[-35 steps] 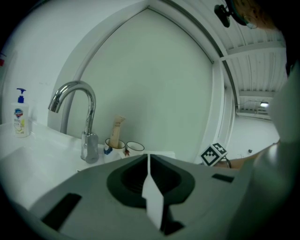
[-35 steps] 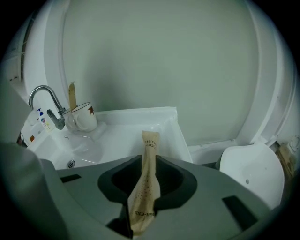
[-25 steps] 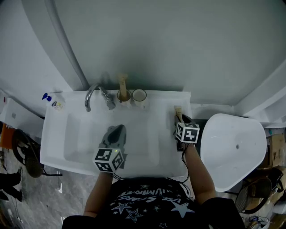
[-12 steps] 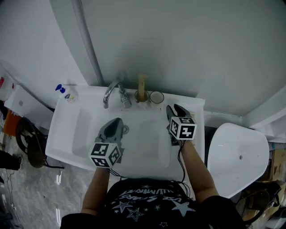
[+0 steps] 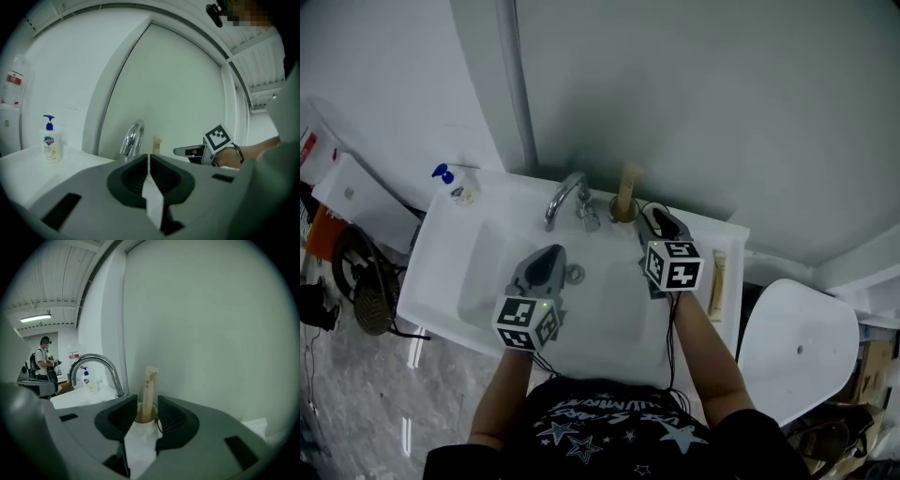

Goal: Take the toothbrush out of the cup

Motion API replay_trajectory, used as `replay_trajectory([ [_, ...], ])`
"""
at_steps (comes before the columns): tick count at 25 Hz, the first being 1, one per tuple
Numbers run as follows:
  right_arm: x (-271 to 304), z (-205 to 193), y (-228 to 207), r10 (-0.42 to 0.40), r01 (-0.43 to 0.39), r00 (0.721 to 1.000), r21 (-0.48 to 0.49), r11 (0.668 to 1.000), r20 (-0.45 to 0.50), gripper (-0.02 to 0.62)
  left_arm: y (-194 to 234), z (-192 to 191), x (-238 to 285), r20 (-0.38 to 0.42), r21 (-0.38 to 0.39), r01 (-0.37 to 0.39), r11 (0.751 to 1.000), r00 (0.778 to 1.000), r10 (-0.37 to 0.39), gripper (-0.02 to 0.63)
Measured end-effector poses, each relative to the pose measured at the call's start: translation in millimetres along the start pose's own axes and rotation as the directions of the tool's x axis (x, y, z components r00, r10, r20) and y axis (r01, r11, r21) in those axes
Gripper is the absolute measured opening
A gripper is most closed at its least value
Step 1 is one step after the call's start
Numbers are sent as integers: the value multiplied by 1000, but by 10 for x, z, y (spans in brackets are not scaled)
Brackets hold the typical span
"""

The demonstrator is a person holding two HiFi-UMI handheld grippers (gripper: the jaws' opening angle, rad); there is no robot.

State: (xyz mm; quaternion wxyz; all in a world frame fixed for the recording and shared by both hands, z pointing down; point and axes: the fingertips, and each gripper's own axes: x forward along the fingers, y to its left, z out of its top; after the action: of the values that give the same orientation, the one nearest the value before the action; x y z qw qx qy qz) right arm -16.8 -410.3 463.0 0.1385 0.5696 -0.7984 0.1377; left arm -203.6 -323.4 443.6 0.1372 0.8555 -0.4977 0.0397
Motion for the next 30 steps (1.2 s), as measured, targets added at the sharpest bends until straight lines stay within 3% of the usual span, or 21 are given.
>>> replay_trajectory([
  [8, 368, 101, 176, 20, -21, 1000, -25, 999, -11, 141, 229, 5, 36, 6, -16, -10, 1000, 1000, 10, 28],
  [21, 751, -32, 115, -29, 28, 998, -16, 999, -52, 139, 460, -91, 60, -17, -38, -22, 999, 1000, 21, 28],
  [26, 791, -84, 108, -37, 36, 997, -21, 999, -63, 119, 508, -126, 46, -26, -49, -28, 998, 999, 27, 28],
  [30, 801, -97, 78, -57, 54, 996, -44, 998, -66, 63, 512, -167, 45, -34, -61, -27, 998, 999, 25, 28],
])
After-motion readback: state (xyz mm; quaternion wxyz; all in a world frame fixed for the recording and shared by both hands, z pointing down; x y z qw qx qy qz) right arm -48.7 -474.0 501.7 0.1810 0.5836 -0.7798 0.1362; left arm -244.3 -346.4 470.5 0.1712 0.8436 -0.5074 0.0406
